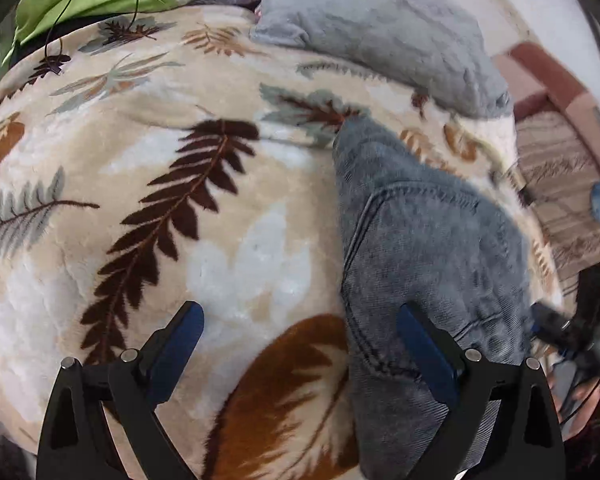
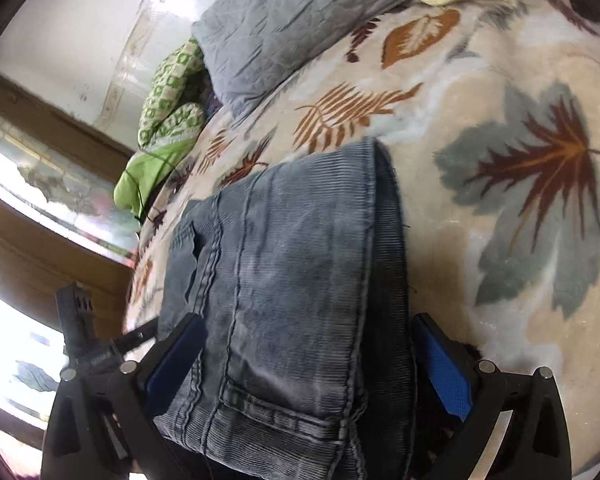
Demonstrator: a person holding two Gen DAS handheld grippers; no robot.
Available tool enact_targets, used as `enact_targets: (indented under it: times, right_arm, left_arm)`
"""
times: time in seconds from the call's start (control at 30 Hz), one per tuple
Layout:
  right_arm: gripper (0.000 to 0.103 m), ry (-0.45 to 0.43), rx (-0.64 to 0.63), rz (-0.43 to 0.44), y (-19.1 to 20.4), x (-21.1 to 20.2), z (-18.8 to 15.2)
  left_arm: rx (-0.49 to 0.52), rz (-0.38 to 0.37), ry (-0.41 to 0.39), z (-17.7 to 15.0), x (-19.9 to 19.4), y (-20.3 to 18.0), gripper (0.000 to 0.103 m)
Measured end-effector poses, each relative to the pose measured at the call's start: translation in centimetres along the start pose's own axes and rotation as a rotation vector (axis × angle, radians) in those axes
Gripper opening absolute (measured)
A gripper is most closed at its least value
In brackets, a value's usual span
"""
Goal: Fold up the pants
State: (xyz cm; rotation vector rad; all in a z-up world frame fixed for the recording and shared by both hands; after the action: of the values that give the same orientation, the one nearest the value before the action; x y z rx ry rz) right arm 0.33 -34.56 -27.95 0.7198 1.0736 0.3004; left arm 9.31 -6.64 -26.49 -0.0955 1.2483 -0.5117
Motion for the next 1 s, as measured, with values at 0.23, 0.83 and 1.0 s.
enact_targets:
  times: [0.23, 0.83, 1.0]
  right_arm:
    - [0.098, 0.052, -0.161, 0.014, 4.1, 2.0, -0.7]
    - [0.064, -0.019, -0.276, -0.074, 6.3, 2.1, -0.8]
    - [0.057, -0.094, -0.379, -0.090, 8.6, 1.5, -0.4]
  left_arm:
    - [0.075, -0.075, 0.002, 0.0, 0.1, -2.6, 0.098]
    - [0.200, -0.129, 0.056, 1.4, 0.8, -6.1, 0.043]
    - [0.238, -0.080, -0.019, 2.9, -0.9, -6.5, 0.040]
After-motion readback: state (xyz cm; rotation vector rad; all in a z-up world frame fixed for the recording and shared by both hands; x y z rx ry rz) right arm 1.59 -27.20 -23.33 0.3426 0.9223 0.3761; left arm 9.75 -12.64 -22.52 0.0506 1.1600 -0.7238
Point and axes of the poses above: each gripper's, at about its wrist camera, not at the fingertips, and x roughly the way its jaws point, y to its left, z to its top, the point moved 4 cm from there along x, roughly the way its jaws point, and after that the axes turned 10 degrees about y, right-handed, at the moved point
